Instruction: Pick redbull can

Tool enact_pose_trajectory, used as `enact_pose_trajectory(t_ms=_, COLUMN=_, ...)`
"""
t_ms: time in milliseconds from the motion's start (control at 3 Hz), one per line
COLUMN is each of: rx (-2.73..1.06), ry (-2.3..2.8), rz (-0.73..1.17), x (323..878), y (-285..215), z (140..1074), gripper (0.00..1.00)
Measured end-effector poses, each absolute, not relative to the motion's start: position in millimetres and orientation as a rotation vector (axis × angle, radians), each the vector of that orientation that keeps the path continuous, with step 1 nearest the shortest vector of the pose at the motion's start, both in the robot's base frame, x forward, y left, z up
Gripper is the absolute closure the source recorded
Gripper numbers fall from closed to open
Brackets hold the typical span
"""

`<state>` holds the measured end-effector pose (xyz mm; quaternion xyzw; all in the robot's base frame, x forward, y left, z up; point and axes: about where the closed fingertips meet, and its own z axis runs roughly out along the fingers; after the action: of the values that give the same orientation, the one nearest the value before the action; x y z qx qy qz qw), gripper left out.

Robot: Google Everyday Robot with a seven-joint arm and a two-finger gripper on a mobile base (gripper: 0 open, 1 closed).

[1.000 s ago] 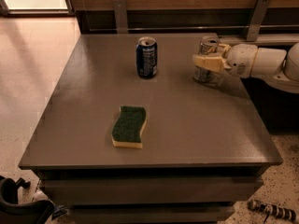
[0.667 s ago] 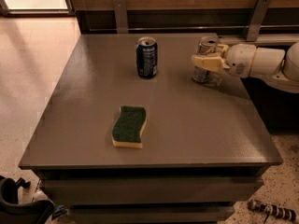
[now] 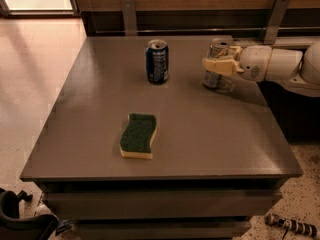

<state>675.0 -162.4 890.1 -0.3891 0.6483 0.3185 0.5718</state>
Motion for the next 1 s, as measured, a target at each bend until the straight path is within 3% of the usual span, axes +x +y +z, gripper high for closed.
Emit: enact_pose_trajectory(t_ms=1000, rx=-1.008, ry=1.459, rz=0.696, x=678.6, y=-144.3, z=965.0, gripper=1.0)
